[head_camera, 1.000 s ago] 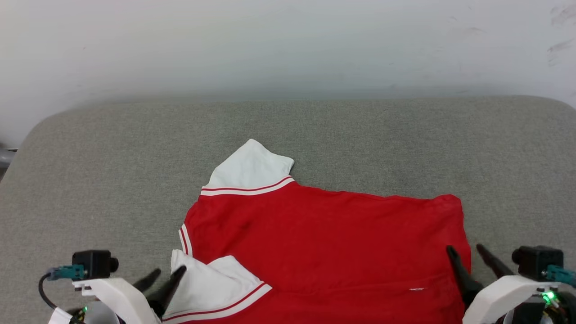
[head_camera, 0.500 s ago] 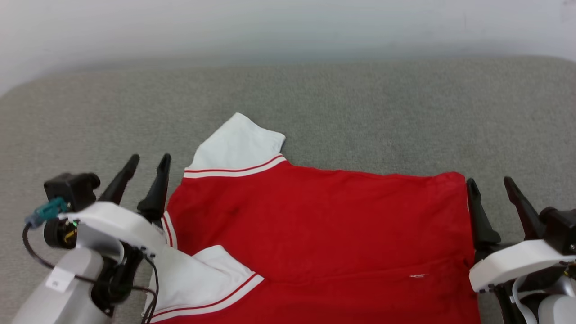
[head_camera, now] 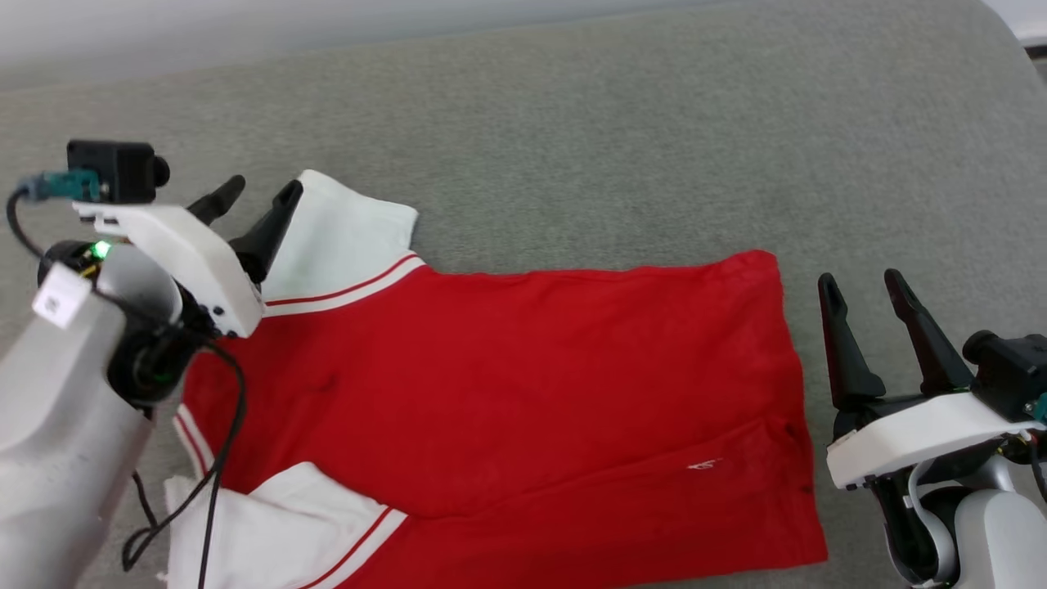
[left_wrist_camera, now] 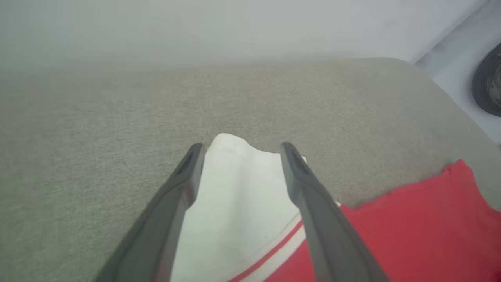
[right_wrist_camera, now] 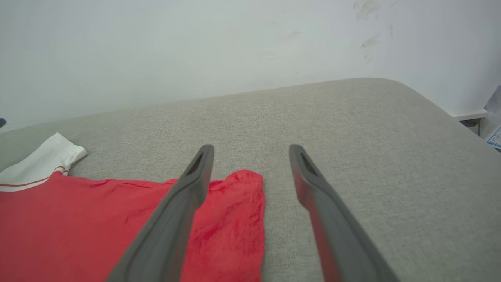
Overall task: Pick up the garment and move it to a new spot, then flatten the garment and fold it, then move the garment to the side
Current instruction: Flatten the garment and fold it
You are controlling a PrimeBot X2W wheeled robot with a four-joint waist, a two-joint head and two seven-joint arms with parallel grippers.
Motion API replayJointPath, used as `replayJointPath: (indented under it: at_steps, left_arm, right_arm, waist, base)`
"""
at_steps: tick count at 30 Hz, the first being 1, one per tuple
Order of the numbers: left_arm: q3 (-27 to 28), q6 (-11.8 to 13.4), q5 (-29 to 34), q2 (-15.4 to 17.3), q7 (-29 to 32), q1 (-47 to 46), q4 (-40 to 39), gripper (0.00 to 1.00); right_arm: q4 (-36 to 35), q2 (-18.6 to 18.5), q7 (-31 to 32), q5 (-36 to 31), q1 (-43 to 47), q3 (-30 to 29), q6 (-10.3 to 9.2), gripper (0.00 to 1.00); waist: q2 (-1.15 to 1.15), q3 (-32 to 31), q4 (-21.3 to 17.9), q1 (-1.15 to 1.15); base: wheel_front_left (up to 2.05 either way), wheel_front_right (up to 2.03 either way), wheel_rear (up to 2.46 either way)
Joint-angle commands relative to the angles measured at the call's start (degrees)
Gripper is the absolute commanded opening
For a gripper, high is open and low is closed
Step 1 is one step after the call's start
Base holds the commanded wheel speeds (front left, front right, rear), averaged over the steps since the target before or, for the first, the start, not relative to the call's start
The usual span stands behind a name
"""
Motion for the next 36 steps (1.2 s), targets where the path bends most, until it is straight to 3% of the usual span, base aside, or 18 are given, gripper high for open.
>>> replayJointPath:
  at_steps: [1, 7, 15, 21, 22, 24, 25, 28, 36]
  left_arm:
    - [-0.99, -0.39, -1.23, 1.04, 4.14, -1.78, 1.04, 1.00]
    - [-3.93, -0.84, -5.91, 4.77, 19.64, -6.79, 5.30, 1.00]
    - [-6.67, -0.90, -7.66, 6.19, 27.06, -10.30, 9.87, 1.00]
    - [-10.35, -0.73, -6.90, 5.14, 32.10, -9.76, 16.94, 0.99]
    - [-10.94, -0.73, -6.78, 4.77, 32.91, -9.41, 18.10, 0.65]
    - [-11.40, -0.59, -7.74, 3.42, 34.91, -8.36, 20.46, 0.15]
    - [-11.60, -0.59, -8.17, 2.70, 35.79, -7.76, 21.56, 0.00]
    - [-11.99, -0.79, -8.62, 0.90, 35.29, -7.41, 22.89, 0.00]
    - [-11.68, -0.80, -7.05, 0.95, 28.75, -11.40, 22.57, 0.00]
  right_arm:
    - [0.46, 0.13, -0.59, 0.86, -0.90, 0.29, -0.03, 1.00]
    - [2.80, 0.13, -2.41, 3.48, -1.54, 1.64, -0.03, 1.00]
    - [5.33, 0.14, -4.23, 5.66, -2.37, 2.91, -0.03, 1.00]
    - [7.40, 0.14, -5.52, 8.45, -3.54, 4.30, -0.03, 1.00]
    - [7.69, 0.14, -5.75, 8.53, -3.73, 4.55, -0.03, 1.00]
    - [8.34, 0.14, -5.72, 9.30, -3.93, 5.12, -0.03, 1.00]
    - [8.57, 0.13, -5.80, 9.49, -4.00, 5.36, -0.03, 1.00]
    - [9.18, 0.14, -5.72, 10.21, -4.05, 5.67, -0.03, 1.00]
    - [11.13, 0.14, -0.23, 11.98, -5.62, 5.21, -0.03, 1.00]
  waist:
    - [0.00, 1.78, -2.24, -0.01]
    - [0.00, 3.51, -5.30, -0.01]
    - [0.00, 5.43, -7.50, -0.01]
    - [0.00, 6.51, -8.78, -0.01]
    - [0.00, 6.65, -8.91, -0.01]
    - [0.00, 6.88, -9.12, -0.01]
    - [0.00, 6.93, -9.22, -0.01]
    - [0.00, 7.07, -9.17, -0.01]
    - [0.00, 5.52, -6.99, -0.01]
  base:
    - [0.00, 0.00, 0.00]
    - [0.00, 0.00, 0.00]
    - [0.00, 0.00, 0.00]
    - [0.00, 0.00, 0.00]
    - [0.00, 0.00, 0.00]
    - [0.00, 0.00, 0.00]
    - [0.00, 0.00, 0.00]
    - [0.00, 0.00, 0.00]
    - [0.00, 0.00, 0.00]
